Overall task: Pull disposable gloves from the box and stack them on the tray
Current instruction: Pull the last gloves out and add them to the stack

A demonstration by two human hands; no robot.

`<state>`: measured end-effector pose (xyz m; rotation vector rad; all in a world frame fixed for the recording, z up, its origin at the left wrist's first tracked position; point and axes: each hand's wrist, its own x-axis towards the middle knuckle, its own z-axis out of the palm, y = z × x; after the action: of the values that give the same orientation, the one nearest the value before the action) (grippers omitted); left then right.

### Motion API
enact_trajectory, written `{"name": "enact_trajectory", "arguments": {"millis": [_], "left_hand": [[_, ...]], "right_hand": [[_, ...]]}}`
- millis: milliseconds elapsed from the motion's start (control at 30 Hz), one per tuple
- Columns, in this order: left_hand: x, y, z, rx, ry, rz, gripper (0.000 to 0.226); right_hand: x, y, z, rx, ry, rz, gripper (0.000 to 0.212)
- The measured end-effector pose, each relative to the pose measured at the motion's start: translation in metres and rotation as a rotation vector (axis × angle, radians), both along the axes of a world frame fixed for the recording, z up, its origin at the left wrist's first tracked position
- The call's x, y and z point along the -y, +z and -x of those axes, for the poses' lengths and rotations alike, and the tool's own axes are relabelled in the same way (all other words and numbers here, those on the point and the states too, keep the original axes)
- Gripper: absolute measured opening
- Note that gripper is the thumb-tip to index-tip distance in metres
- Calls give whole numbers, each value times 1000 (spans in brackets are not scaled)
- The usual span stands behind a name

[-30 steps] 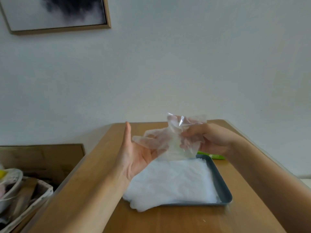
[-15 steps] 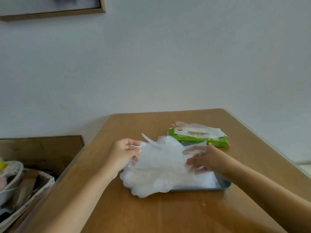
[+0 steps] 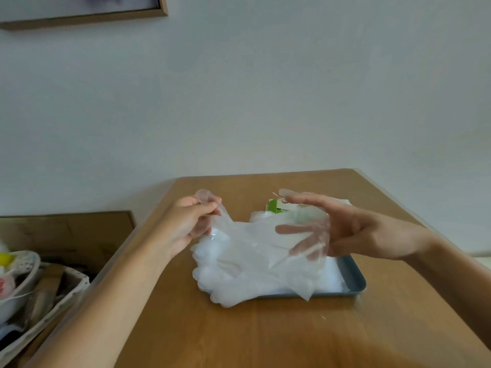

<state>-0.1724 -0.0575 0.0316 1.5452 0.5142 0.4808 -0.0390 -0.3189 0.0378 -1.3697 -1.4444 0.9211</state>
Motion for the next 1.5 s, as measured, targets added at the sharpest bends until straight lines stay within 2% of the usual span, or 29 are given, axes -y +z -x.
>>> {"name": "enact_trajectory", "arguments": {"millis": [100,200,267,300,367,433,533,600,700,767,867,933,967,1033,1067,1100,1133,1167,1233,1267,1333,1367,1400,1500], "left_hand": [[2,4,3,-14,8,64,23],[5,7,8,-47,2,98,18],[3,7,12,-84,3,94,24],[1,7,14,-106,-4,83,27],[-4,5,18,-169,-48,38,24],[-9,3,20,-252,-97,-37,13],[-10,3,22,-335,-146,-113,14],[-5,3,24,-321,-199,-182,34],[-1,3,31,-193,-263,-372,91],[5,5,35,-54,-367,-418,101],[24,0,35,-11,-474,-426,104],[41,-3,35,-62,-481,-465,103],[48,-4,34,-83,-438,-476,92],[54,-5,32,-100,-307,-453,52],[54,-4,30,-109,-245,-424,31],[54,-3,28,-115,-205,-384,16],[52,-2,26,-111,-194,-339,8],[49,-1,25,-105,-207,-307,6],[44,6,23,-129,-255,-350,7],[42,9,22,-153,-283,-394,8],[38,17,17,-201,-361,-457,9],[37,22,13,-224,-407,-477,8],[36,26,8,-252,-451,-508,7],[32,37,-11,-371,-554,-638,7]], "right_hand": [[-11,-2,13,331,-305,-124,47],[-26,-7,24,778,-606,-335,18],[-31,-7,28,974,-647,-422,17],[-32,-6,29,993,-627,-426,17],[-34,-1,34,864,-536,-343,16],[-32,3,37,620,-426,-211,17],[-35,14,52,348,-403,-129,22],[-42,20,57,47,-479,-121,25],[-51,25,49,-641,-580,26,19],[-52,25,48,-905,-597,140,23],[-55,12,48,-993,-636,206,26],[-58,5,51,-999,-599,236,13],[-58,2,53,-1015,-567,234,7],[-56,-1,54,-1025,-525,241,12],[-54,1,55,-1028,-518,258,8],[-51,2,55,-990,-499,289,7],[-46,0,53,-871,-471,342,7],[-41,-2,50,-663,-433,406,9],[-31,0,39,-199,-399,461,34],[-27,5,34,-37,-411,438,48],[-25,18,29,119,-415,346,73],[-27,23,28,140,-419,302,77],[-33,26,29,162,-442,266,73],[-55,22,28,193,-625,188,35]]}}
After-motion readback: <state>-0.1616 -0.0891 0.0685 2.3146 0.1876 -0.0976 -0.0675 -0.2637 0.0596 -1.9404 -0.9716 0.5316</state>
